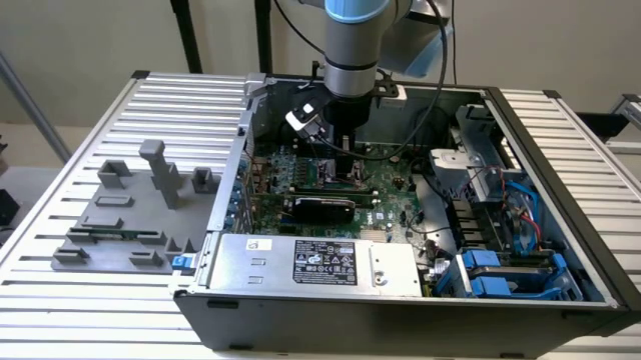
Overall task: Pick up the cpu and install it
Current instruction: 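Place the cpu into insertion slot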
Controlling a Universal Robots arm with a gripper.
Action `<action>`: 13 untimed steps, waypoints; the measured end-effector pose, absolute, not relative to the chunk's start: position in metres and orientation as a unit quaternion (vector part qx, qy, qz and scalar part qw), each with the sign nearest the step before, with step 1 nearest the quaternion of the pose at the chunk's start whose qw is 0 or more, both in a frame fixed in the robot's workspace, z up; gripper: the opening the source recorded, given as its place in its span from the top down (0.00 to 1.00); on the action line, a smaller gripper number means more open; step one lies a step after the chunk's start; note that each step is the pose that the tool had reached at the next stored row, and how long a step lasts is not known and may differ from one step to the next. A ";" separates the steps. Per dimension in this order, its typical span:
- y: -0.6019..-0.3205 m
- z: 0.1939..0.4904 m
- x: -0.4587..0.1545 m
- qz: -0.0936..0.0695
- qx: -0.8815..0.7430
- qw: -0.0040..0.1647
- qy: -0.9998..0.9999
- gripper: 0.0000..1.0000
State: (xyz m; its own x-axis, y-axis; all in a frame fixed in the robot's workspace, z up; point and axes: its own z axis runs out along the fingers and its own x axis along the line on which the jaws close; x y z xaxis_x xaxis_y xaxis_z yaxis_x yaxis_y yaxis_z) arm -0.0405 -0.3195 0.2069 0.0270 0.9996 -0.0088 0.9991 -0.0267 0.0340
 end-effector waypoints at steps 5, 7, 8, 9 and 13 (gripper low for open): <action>-0.319 0.206 -0.041 0.008 0.717 0.016 0.697 0.45; -0.319 0.205 -0.041 0.008 0.717 0.016 0.697 0.45; -0.319 0.205 -0.041 0.008 0.717 0.015 0.697 0.45; -0.319 0.204 -0.041 0.007 0.717 0.015 0.697 0.45; -0.319 0.204 -0.041 0.007 0.717 0.014 0.697 0.45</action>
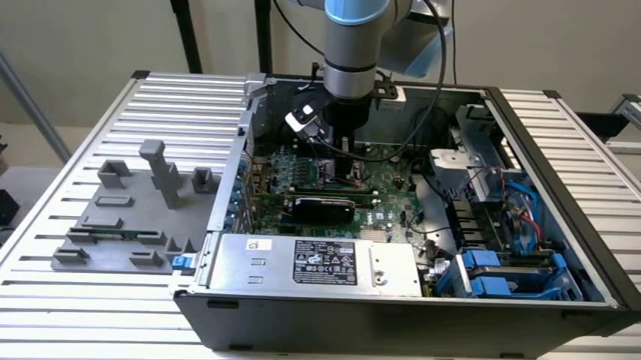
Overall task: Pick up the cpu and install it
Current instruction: 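Place the cpu into insertion slot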
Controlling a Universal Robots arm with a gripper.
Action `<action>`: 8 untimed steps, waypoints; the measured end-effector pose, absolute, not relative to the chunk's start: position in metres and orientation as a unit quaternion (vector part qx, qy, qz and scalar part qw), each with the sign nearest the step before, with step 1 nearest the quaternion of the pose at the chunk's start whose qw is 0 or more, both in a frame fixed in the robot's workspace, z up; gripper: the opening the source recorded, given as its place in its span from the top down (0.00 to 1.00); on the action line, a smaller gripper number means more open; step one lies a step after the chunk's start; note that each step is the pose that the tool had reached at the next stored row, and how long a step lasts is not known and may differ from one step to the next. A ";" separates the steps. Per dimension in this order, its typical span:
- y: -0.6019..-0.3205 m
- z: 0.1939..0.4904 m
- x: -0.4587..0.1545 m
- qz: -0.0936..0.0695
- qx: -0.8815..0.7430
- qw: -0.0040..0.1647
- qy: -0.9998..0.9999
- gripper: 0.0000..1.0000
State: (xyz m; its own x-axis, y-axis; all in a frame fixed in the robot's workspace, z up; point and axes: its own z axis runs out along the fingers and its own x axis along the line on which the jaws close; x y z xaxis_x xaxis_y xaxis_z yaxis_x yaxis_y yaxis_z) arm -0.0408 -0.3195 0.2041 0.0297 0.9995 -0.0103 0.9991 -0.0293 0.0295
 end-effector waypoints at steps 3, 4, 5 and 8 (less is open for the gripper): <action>-0.319 0.204 -0.041 0.007 0.717 0.014 0.697 0.45; -0.319 0.204 -0.041 0.007 0.717 0.014 0.696 0.45; -0.319 0.203 -0.041 0.007 0.717 0.014 0.697 0.45; -0.319 0.202 -0.041 0.006 0.717 0.014 0.697 0.45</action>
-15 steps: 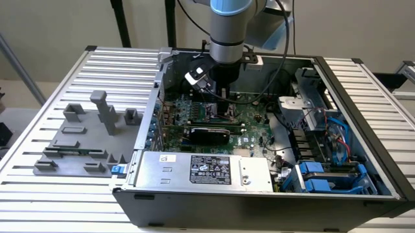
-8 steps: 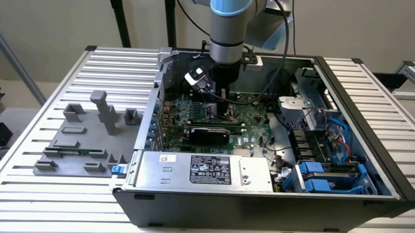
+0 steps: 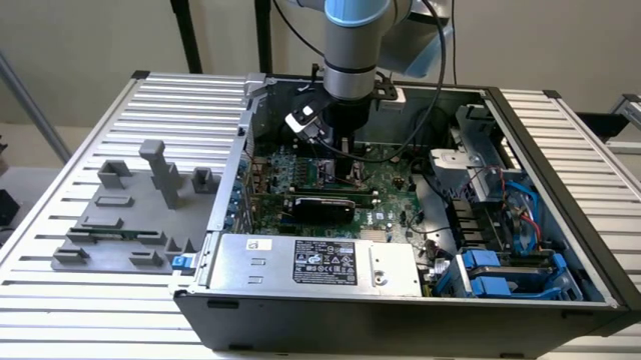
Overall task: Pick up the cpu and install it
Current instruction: 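Place the cpu into insertion slot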
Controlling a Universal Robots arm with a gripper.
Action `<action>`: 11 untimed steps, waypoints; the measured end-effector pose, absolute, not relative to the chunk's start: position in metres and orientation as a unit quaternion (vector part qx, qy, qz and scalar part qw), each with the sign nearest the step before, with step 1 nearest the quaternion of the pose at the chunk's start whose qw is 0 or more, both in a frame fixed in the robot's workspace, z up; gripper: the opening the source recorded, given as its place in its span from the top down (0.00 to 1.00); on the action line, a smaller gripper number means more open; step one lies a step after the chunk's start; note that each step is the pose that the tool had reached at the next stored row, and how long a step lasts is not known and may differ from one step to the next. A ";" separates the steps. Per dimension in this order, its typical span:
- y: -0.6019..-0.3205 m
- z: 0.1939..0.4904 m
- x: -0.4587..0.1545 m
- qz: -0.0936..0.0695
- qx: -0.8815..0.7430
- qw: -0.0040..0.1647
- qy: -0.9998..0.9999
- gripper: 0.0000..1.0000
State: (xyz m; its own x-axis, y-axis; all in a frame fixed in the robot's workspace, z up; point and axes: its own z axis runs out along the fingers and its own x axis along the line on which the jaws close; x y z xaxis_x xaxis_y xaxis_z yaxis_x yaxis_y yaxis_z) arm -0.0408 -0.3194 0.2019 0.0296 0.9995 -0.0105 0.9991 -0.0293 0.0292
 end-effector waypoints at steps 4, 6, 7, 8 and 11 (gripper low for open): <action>-0.319 0.200 -0.041 0.006 0.717 0.014 0.696 0.45; -0.319 0.200 -0.041 0.006 0.718 0.014 0.696 0.45; -0.319 0.200 -0.041 0.006 0.718 0.014 0.696 0.45; -0.319 0.199 -0.041 0.006 0.718 0.014 0.696 0.45; -0.319 0.199 -0.040 0.006 0.718 0.014 0.696 0.45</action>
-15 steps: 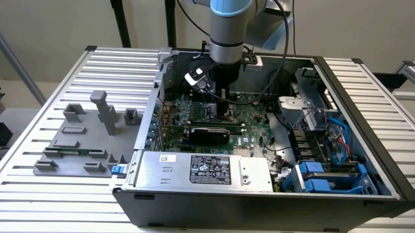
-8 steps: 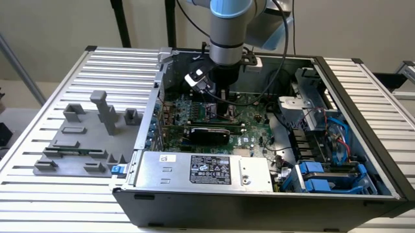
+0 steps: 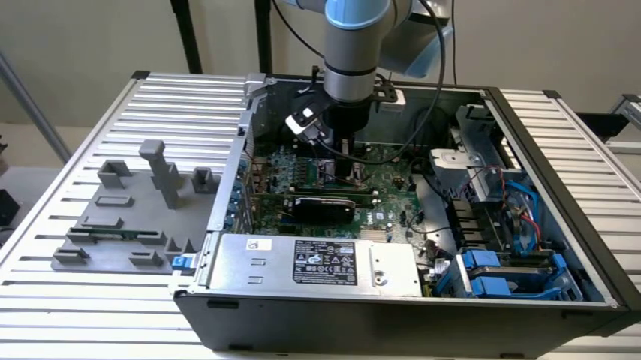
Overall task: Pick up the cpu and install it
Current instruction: 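Place the cpu into insertion slot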
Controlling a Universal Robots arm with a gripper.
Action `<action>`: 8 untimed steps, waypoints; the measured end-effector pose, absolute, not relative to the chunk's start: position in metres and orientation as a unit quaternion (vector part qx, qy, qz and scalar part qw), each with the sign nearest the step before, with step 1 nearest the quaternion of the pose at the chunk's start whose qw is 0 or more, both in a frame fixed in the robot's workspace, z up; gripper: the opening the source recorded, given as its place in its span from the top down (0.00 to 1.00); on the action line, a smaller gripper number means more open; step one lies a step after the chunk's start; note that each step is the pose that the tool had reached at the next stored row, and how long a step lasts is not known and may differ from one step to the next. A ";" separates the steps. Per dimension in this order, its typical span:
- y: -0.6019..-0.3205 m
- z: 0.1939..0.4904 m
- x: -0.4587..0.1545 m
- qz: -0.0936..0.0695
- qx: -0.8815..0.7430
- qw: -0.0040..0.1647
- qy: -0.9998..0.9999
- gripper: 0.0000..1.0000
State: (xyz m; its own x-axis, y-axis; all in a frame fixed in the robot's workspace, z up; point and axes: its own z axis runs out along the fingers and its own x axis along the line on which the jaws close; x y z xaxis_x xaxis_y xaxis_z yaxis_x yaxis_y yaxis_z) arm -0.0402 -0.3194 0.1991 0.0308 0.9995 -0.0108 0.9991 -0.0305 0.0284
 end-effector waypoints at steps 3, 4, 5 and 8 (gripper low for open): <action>-0.319 0.199 -0.040 0.006 0.718 0.014 0.696 0.45; -0.319 0.199 -0.040 0.006 0.718 0.014 0.696 0.45; -0.319 0.198 -0.040 0.006 0.718 0.014 0.696 0.45; -0.319 0.198 -0.040 0.006 0.718 0.013 0.696 0.45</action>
